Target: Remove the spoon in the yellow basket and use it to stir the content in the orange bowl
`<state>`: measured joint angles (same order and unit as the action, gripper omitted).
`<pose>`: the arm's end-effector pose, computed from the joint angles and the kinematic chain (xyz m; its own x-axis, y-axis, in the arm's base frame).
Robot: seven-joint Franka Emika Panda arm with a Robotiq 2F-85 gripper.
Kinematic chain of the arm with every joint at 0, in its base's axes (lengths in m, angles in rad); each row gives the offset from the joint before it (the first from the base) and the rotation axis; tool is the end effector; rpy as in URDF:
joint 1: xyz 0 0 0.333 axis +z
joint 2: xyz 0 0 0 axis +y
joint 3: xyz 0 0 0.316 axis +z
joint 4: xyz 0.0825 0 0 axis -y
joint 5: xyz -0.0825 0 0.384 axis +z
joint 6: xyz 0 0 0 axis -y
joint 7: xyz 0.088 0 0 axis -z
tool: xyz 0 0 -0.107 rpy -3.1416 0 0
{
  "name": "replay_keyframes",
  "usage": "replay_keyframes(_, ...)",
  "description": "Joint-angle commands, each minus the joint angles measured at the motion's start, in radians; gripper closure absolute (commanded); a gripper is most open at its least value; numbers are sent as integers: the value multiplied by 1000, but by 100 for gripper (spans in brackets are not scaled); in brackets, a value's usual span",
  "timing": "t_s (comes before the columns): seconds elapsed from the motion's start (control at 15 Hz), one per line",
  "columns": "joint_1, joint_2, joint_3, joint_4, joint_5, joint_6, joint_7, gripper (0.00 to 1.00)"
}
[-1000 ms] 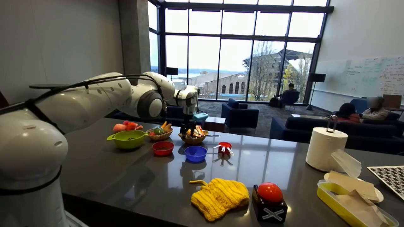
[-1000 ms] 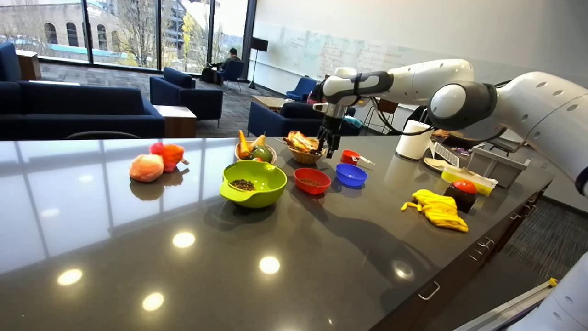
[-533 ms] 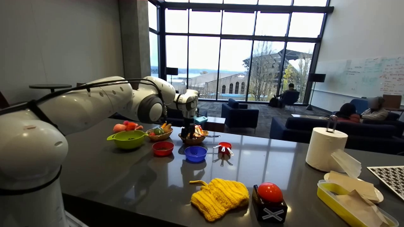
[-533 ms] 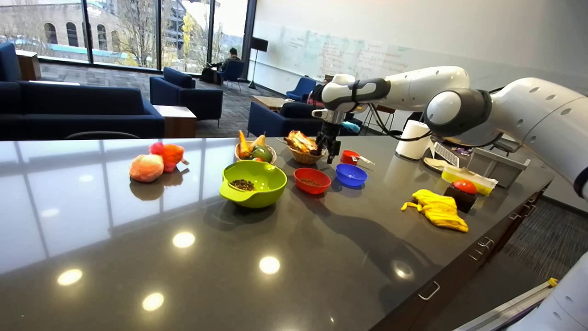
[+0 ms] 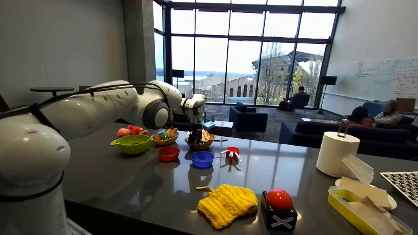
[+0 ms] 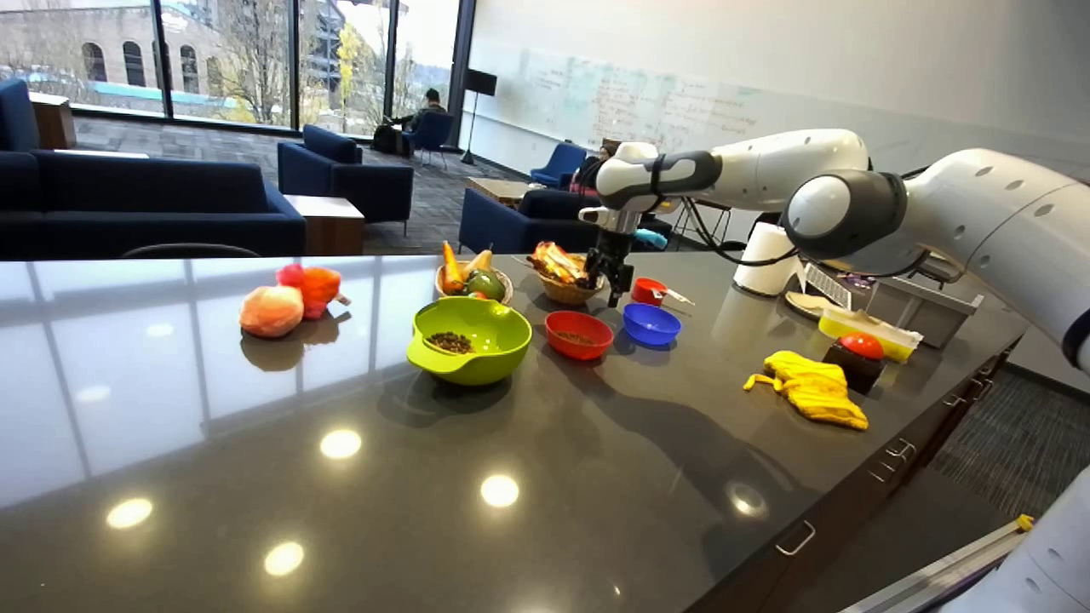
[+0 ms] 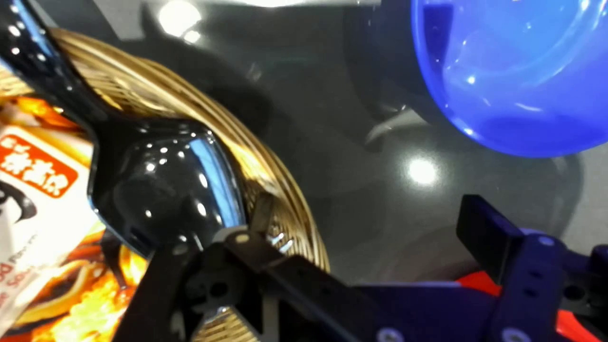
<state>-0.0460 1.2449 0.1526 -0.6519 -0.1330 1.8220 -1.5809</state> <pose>0.7964 0.0108 0.2012 -0.0553 0.9983 0.0190 0.9961 0.0564 -0.0676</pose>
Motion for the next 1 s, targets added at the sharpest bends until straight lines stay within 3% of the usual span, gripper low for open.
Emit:
replay_keyframes(0.0, 9, 9, -24, 44, -30, -24, -22, 0)
replay_keyframes(0.93, 18, 2, -39, 42, -48, -51, -13, 0)
